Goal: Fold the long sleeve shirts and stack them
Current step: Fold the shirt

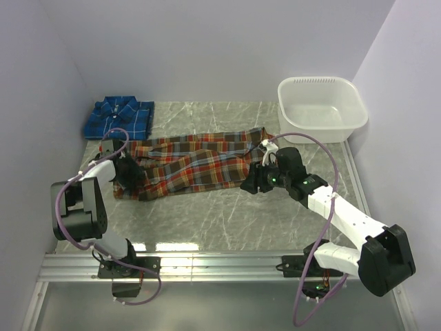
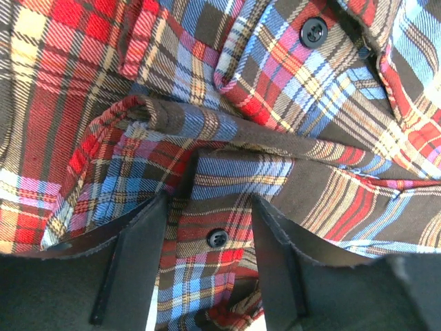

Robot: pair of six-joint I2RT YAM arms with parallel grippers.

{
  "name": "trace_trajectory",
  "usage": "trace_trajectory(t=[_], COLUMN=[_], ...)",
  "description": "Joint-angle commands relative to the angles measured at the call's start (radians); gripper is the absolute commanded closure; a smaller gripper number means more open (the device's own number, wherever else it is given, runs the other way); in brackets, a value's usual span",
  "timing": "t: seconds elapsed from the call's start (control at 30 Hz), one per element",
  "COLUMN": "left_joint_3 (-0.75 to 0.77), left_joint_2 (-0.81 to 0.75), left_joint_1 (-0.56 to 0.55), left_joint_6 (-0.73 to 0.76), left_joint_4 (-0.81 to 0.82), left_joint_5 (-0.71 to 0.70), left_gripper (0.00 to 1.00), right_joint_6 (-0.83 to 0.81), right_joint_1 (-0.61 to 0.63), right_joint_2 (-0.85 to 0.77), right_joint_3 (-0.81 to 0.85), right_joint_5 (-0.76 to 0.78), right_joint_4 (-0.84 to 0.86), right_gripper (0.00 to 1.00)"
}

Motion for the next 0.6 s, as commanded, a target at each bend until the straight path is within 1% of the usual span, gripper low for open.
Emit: trace_trajectory(t=[0.0,0.1,0.23,0.3,0.33,0.37,0.43,0.47,0.53,0.57], left_joint_3=[0.005,0.011,0.008,0.007,0.007,0.005,0.005,0.008,0.013,0.019], left_joint_2=[-0.014,0.010,0.024,0.023,0.018,0.015,0.006,0.003,-0.003,-0.005], left_joint_1=[0.002,0.002,0.002,0.002,0.002,0.002,0.002,0.002,0.000,0.002], left_joint_6=[-0.014,-0.011,-0.014,-0.012,-0.012,-0.011,-0.008,-0.003,0.001,0.006], left_joint_4=[0.015,0.001,-0.004,-0.002,-0.002,-0.002,-0.001,0.001,0.002,0.001], left_joint_5=[-0.042,-0.042,-0.034,-0.034,-0.033,-0.031,-0.025,-0.022,-0.011,-0.011], left_gripper=[0.41,0.39,0.42,0.52,0.59,0.71,0.75,0.83,0.90,0.97], right_joint_6=[0.000,0.004,0.002,0.001,0.001,0.001,0.001,0.002,0.001,0.001], right_joint_1=[0.000,0.001,0.001,0.000,0.000,0.000,0.000,0.000,0.000,0.001], right_joint_2=[-0.004,0.004,-0.001,-0.006,-0.009,-0.010,-0.010,-0.012,-0.015,-0.015], right_joint_3=[-0.014,-0.014,-0.011,-0.012,-0.014,-0.015,-0.014,-0.015,-0.014,-0.012], right_joint_5=[0.002,-0.006,-0.003,0.002,0.002,0.002,-0.001,-0.001,-0.001,0.000], right_joint_4=[0.036,0.042,0.041,0.041,0.041,0.039,0.038,0.039,0.039,0.038], right_gripper=[0.39,0.39,0.39,0.39,0.39,0.39,0.39,0.39,0.39,0.39])
